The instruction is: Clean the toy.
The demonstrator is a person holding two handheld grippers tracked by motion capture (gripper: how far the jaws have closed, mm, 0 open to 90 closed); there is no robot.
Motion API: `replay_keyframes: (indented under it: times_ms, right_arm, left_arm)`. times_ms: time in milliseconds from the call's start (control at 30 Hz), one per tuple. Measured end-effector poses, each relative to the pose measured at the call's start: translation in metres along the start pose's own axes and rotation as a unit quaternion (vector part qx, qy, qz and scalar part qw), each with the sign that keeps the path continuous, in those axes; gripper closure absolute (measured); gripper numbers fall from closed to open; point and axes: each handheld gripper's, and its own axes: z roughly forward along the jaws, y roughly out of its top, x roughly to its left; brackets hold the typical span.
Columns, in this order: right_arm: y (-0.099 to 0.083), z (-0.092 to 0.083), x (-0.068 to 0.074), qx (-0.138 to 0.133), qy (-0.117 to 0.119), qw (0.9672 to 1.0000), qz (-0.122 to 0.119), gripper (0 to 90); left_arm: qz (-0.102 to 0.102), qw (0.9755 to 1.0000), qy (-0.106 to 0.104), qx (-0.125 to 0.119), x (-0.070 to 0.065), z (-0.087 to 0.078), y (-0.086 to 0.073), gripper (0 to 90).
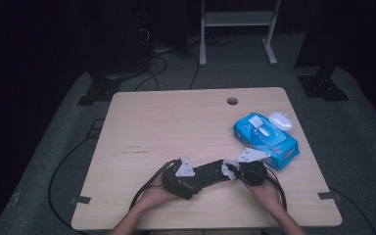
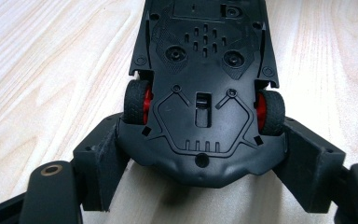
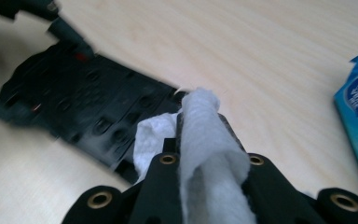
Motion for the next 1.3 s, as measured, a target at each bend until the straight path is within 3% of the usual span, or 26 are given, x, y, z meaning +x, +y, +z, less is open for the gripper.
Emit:
replay_keyframes:
  times_ms: [67,167,333,433,500,567,667,733,800,900,967,1067,1233,1300]
  right_arm:
    - [-0.004,-0.005,0.006,0.003,0.008,0.9999,-0.01,83.6]
    - [-0.003,-0.006,0.013,0.005,0.012,0.9996,-0.027,83.8]
    - [0.007,0.006,0.022,-0.003,0.023,0.9993,-0.031,83.7]
    - [0.017,0.022,0.037,-0.015,0.048,0.998,-0.038,83.8]
    - [0.022,0.028,0.043,-0.019,0.046,0.9978,-0.045,83.8]
    - [0.025,0.03,0.039,-0.02,0.026,0.9984,-0.047,83.8]
    - [0.026,0.032,0.019,-0.023,-0.003,0.9996,-0.016,83.8]
    - [0.026,0.032,0.011,-0.025,-0.005,0.9997,-0.001,83.8]
    - [0.025,0.03,0.008,-0.023,-0.02,0.9995,-0.01,83.7]
    - [0.021,0.023,-0.001,-0.02,-0.035,0.9992,-0.003,83.7]
    - [0.013,0.018,-0.01,-0.013,-0.034,0.9992,0.014,83.6]
    - [0.005,0.01,-0.006,-0.011,-0.034,0.9994,0.003,83.8]
    - [-0.004,-0.004,0.007,-0.004,-0.011,0.9994,-0.032,83.7]
    - [-0.006,-0.008,0.009,0.001,-0.008,0.9995,-0.032,83.7]
  left_arm:
    - [-0.006,1.0,-0.002,-0.002,0.001,0.0,0.0,23.7]
    - [0.001,1.0,0.001,-0.002,0.0,0.001,0.0,23.7]
    - [0.0,1.0,0.002,-0.005,-0.001,0.002,0.001,23.7]
    - [0.0,1.0,0.001,-0.005,-0.001,0.002,0.001,23.7]
    - [-0.001,1.0,-0.001,-0.004,0.0,0.002,0.001,23.7]
    - [0.001,1.0,0.002,-0.005,-0.001,0.002,0.001,23.7]
    - [0.0,1.0,0.001,-0.005,0.0,0.002,0.001,23.7]
    - [-0.002,1.0,-0.002,-0.004,0.0,0.001,0.001,23.7]
    - [0.001,1.0,0.001,-0.003,0.0,0.002,0.001,23.7]
    - [-0.001,1.0,-0.002,-0.006,0.001,0.002,0.001,23.7]
    - [-0.007,0.9999,-0.009,-0.01,0.003,0.002,0.0,23.7]
    - [-0.005,1.0,-0.005,-0.006,0.002,0.002,0.001,23.7]
    - [-0.005,1.0,-0.005,-0.006,0.002,0.002,0.001,23.7]
    - [-0.006,1.0,-0.004,-0.005,0.002,0.002,0.001,23.7]
